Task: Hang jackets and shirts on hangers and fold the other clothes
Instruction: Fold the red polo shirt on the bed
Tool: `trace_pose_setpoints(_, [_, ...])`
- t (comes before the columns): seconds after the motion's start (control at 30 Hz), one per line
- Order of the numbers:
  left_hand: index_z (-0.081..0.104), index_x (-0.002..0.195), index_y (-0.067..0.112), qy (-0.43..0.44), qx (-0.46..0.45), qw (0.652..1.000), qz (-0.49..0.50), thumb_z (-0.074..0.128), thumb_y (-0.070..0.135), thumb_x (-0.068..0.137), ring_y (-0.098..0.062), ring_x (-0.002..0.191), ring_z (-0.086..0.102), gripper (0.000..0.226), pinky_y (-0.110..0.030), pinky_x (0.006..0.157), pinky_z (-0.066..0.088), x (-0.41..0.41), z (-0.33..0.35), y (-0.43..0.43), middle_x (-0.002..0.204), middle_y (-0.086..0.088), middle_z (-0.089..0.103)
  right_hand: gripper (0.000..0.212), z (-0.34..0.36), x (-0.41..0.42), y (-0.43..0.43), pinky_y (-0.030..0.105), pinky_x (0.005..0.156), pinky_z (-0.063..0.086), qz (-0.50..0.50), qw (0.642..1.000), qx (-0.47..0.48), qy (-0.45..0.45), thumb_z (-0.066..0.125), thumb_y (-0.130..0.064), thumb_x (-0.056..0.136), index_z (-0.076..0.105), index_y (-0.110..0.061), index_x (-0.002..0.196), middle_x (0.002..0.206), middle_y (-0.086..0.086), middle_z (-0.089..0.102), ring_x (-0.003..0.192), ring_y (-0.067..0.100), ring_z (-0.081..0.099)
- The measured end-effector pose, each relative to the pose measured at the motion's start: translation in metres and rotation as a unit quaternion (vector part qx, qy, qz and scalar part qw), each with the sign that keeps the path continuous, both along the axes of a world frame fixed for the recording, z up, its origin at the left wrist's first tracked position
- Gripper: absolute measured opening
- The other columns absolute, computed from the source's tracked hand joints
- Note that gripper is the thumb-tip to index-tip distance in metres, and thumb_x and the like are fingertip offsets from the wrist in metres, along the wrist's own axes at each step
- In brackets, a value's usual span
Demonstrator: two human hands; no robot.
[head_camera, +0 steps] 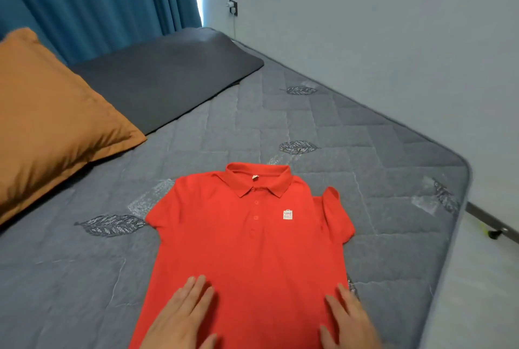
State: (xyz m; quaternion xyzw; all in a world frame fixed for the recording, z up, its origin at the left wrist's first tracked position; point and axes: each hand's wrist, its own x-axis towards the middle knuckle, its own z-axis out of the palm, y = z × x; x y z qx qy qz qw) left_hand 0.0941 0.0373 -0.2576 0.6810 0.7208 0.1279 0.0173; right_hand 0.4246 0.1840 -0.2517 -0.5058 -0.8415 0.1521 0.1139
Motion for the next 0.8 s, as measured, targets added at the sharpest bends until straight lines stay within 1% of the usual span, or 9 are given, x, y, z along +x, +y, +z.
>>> trace_pose_setpoints(0.03, [0.051, 0.134, 0.022, -0.008, -0.05, 0.999, -0.008, 0.054, 0.069, 0.066, -0.016, 0.148, 0.011, 0.083, -0.031, 0.114, 0.01, 0.007, 0.008, 0.029, 0.159, 0.001, 0.022, 0.069, 0.002, -0.024, 0.022, 0.031, 0.097, 0.046, 0.015, 0.997, 0.071, -0.013, 0.052, -0.056, 0.062, 0.064, -0.023, 0.121, 0.154, -0.017, 0.022, 0.119, 0.027, 0.061])
trace_pose_setpoints(0.1, [0.046, 0.143, 0.021, 0.021, -0.091, 0.995, 0.022, 0.058, 0.068, 0.063, -0.022, 0.144, 0.023, 0.093, -0.041, 0.114, 0.016, 0.015, -0.002, 0.065, 0.154, -0.006, 0.033, 0.073, -0.004, -0.066, 0.056, 0.035, 0.112, 0.032, 0.07, 0.994, 0.056, -0.057, 0.051, -0.054, 0.072, 0.048, -0.024, 0.138, 0.155, 0.0, 0.03, 0.135, 0.026, 0.045])
trace_pose_setpoints(0.13, [0.044, 0.144, 0.021, 0.032, -0.109, 0.993, 0.028, 0.057, 0.068, 0.065, -0.024, 0.142, 0.025, 0.093, -0.045, 0.112, 0.018, 0.013, -0.015, 0.078, 0.152, -0.008, 0.036, 0.075, -0.016, -0.079, 0.072, 0.037, 0.114, 0.024, 0.102, 0.989, 0.046, -0.093, 0.05, -0.054, 0.075, 0.041, -0.025, 0.143, 0.155, 0.006, 0.031, 0.14, 0.026, 0.038])
trace_pose_setpoints(0.2, [0.044, 0.144, 0.021, 0.005, -0.162, 0.985, 0.063, 0.056, 0.068, 0.066, -0.024, 0.14, 0.027, 0.092, -0.049, 0.111, 0.021, 0.015, -0.031, 0.088, 0.15, -0.011, 0.04, 0.079, -0.036, -0.089, 0.091, 0.042, 0.114, 0.017, 0.112, 0.986, 0.014, -0.123, 0.049, -0.057, 0.077, 0.036, -0.024, 0.147, 0.156, 0.012, 0.03, 0.143, 0.027, 0.031])
trace_pose_setpoints(0.37, [0.044, 0.144, 0.017, 0.019, -0.173, 0.982, 0.067, 0.059, 0.065, 0.061, -0.026, 0.139, 0.032, 0.097, -0.052, 0.11, 0.025, 0.014, -0.05, 0.09, 0.151, -0.011, 0.038, 0.081, -0.062, -0.089, 0.106, 0.046, 0.114, 0.02, 0.126, 0.986, 0.003, -0.112, 0.054, -0.057, 0.074, 0.04, -0.024, 0.147, 0.155, 0.011, 0.034, 0.143, 0.027, 0.031])
trace_pose_setpoints(0.47, [0.042, 0.143, 0.013, 0.01, -0.142, 0.988, 0.064, 0.057, 0.063, 0.062, -0.028, 0.138, 0.034, 0.097, -0.052, 0.11, 0.025, 0.013, -0.049, 0.103, 0.15, -0.013, 0.039, 0.085, -0.07, -0.088, 0.108, 0.047, 0.112, 0.023, 0.126, 0.988, 0.004, -0.094, 0.057, -0.057, 0.068, 0.045, -0.022, 0.144, 0.152, 0.012, 0.039, 0.14, 0.027, 0.034])
trace_pose_setpoints(0.6, [0.036, 0.147, 0.014, -0.017, -0.101, 0.995, 0.015, 0.051, 0.055, 0.078, -0.027, 0.144, 0.024, 0.082, -0.048, 0.113, 0.019, 0.02, -0.038, 0.197, 0.155, -0.011, 0.032, 0.089, -0.081, -0.087, 0.111, 0.042, 0.111, 0.024, 0.132, 0.989, 0.039, -0.054, 0.06, -0.061, 0.058, 0.055, -0.02, 0.136, 0.144, 0.014, 0.049, 0.133, 0.026, 0.041])
trace_pose_setpoints(0.7, [0.044, 0.143, 0.014, -0.029, -0.101, 0.994, 0.017, 0.047, 0.051, 0.082, -0.029, 0.143, 0.03, 0.072, -0.043, 0.115, 0.016, 0.026, -0.034, 0.296, 0.153, -0.012, 0.035, 0.073, -0.094, -0.087, 0.115, 0.039, 0.109, 0.025, 0.132, 0.988, 0.06, -0.053, 0.051, -0.064, 0.072, 0.053, -0.025, 0.133, 0.137, 0.013, 0.057, 0.126, 0.022, 0.047])
trace_pose_setpoints(0.8, [0.053, 0.136, 0.01, -0.034, -0.127, 0.99, 0.04, 0.046, 0.048, 0.079, -0.027, 0.137, 0.041, 0.069, -0.04, 0.115, 0.019, 0.027, -0.038, 0.333, 0.148, -0.012, 0.043, 0.039, -0.104, -0.087, 0.122, 0.036, 0.105, 0.033, 0.129, 0.985, 0.109, -0.047, 0.038, -0.037, 0.091, 0.056, -0.032, 0.126, 0.133, 0.007, 0.06, 0.118, 0.016, 0.055])
